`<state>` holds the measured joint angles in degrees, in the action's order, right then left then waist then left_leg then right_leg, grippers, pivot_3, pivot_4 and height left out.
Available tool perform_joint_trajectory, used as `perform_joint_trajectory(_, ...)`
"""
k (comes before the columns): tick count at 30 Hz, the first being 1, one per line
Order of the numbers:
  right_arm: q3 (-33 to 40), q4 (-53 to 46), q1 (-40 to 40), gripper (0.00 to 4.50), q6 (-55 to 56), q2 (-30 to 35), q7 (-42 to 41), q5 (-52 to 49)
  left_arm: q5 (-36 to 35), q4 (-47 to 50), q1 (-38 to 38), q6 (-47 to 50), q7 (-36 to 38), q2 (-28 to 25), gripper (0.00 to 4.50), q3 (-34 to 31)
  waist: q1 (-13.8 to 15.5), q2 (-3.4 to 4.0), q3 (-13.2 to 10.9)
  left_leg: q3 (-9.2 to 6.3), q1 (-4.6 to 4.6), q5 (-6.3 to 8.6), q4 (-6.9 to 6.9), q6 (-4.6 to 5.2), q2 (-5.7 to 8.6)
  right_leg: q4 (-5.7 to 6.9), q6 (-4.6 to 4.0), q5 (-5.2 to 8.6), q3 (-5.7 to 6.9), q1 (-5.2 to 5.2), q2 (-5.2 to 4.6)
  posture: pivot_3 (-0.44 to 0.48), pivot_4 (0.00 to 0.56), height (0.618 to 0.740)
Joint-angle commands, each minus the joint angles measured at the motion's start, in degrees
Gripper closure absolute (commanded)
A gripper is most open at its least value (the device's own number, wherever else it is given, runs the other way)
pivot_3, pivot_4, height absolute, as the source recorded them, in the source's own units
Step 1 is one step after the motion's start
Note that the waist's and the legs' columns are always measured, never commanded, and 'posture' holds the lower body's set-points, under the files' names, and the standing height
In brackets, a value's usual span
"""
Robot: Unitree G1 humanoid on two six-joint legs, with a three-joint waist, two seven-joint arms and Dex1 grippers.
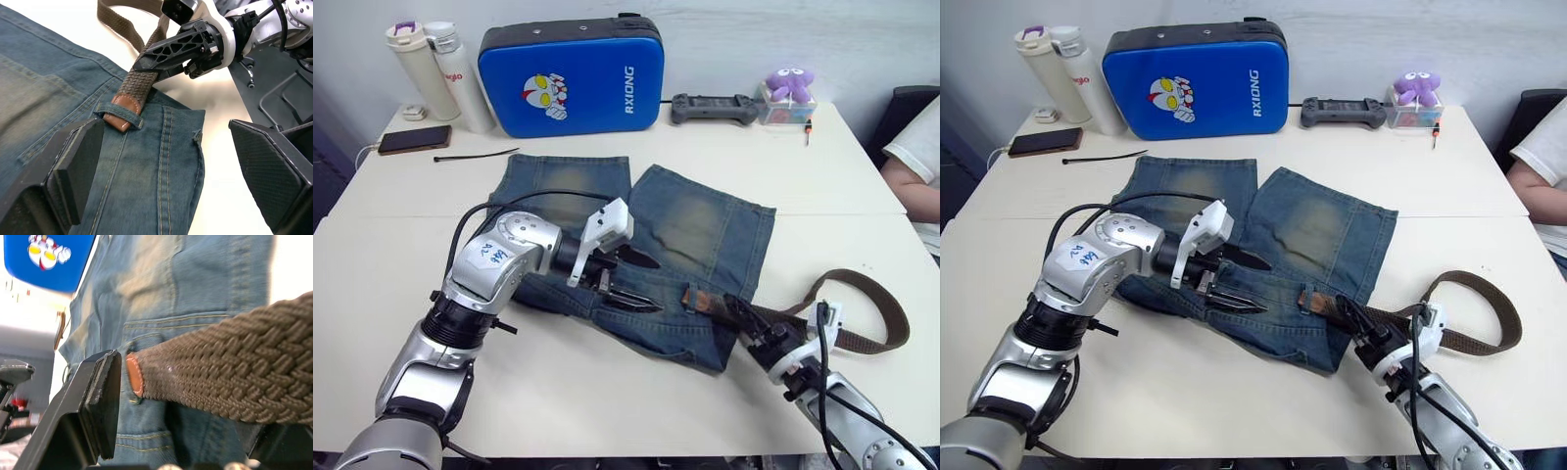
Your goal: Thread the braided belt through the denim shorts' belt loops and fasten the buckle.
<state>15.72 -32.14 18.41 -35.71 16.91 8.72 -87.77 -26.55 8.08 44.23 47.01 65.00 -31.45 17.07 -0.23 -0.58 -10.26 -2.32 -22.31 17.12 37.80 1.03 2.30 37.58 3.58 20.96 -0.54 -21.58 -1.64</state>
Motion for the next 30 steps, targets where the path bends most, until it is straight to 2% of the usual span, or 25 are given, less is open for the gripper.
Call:
perform_joint_trajectory(1,0.8,-1.4,0.6,1.23,2.0,-0.8,0.1,-0.4,0.1,0.0,1.2,-1.3,0.7,0.3,0.0,0.0,0.0,0.0,0.0,0.0,0.0,0.0,0.0,0.0,0.0,0.0,0.0,0.0,0.0,0.0,0.0,0.0,0.15,0.739)
perform_joint_trajectory(6,-0.9,-0.8,-0.5,1.23,3.0,-2.3,0.6,0.2,0.5,-0.5,1.5,-2.2,0.9,0.5,0.0,0.3,0.1,0.0,0.0,-0.01,0.0,-0.01,0.0,-0.02,0.0,-0.01,0.0,0.0,0.0,0.0,-0.01,0.0,0.15,0.739)
perform_joint_trajectory(7,-1.4,-0.6,-0.8,1.45,2.9,-2.6,0.9,0.2,0.6,-0.6,1.5,-2.4,0.9,0.4,0.0,0.4,0.1,0.0,0.0,0.0,0.0,-0.01,0.0,-0.02,0.0,-0.01,0.0,0.0,0.0,0.0,-0.01,0.0,0.15,0.739)
perform_joint_trajectory(9,-2.7,-0.8,-0.8,2.11,2.2,-2.5,0.8,0.5,0.9,-0.7,1.4,-2.6,0.9,0.4,0.0,0.4,0.1,0.0,0.0,-0.01,0.0,-0.01,0.0,-0.03,0.0,-0.01,-0.01,0.01,0.0,-0.01,-0.01,0.0,0.15,0.739)
perform_joint_trajectory(13,-4.2,-1.6,-1.0,4.08,2.0,-2.2,1.4,0.9,0.9,-0.4,1.2,-2.6,0.9,0.0,0.0,0.2,0.1,0.01,0.0,-0.01,-0.01,-0.02,0.0,-0.04,0.01,-0.01,-0.02,0.01,0.0,-0.02,-0.02,0.0,0.15,0.739)
perform_joint_trajectory(14,-4.5,-1.8,-1.5,4.4,2.1,-2.2,1.8,0.7,1.0,-0.2,1.1,-2.5,0.9,-0.2,0.0,0.1,0.1,0.01,0.0,-0.01,-0.01,-0.02,0.0,-0.04,0.01,-0.01,-0.02,0.01,0.0,-0.02,-0.02,0.0,0.15,0.739)
perform_joint_trajectory(23,-11.3,1.8,-9.6,4.4,-0.7,-2.1,5.1,3.9,1.1,0.7,0.2,-1.8,0.7,-1.5,0.0,0.2,0.0,0.01,0.0,-0.02,-0.01,-0.04,-0.01,-0.08,0.0,0.02,-0.04,0.02,0.01,-0.04,0.0,0.0,0.15,0.739)
perform_joint_trajectory(30,-14.0,8.9,-14.7,4.4,-2.4,-3.5,2.5,9.6,3.3,2.1,-1.3,-2.4,0.6,-3.5,0.0,2.3,-0.2,0.0,0.0,-0.02,0.06,-0.05,-0.06,-0.09,0.0,0.06,-0.06,0.03,0.0,-0.03,0.01,0.0,0.15,0.739)
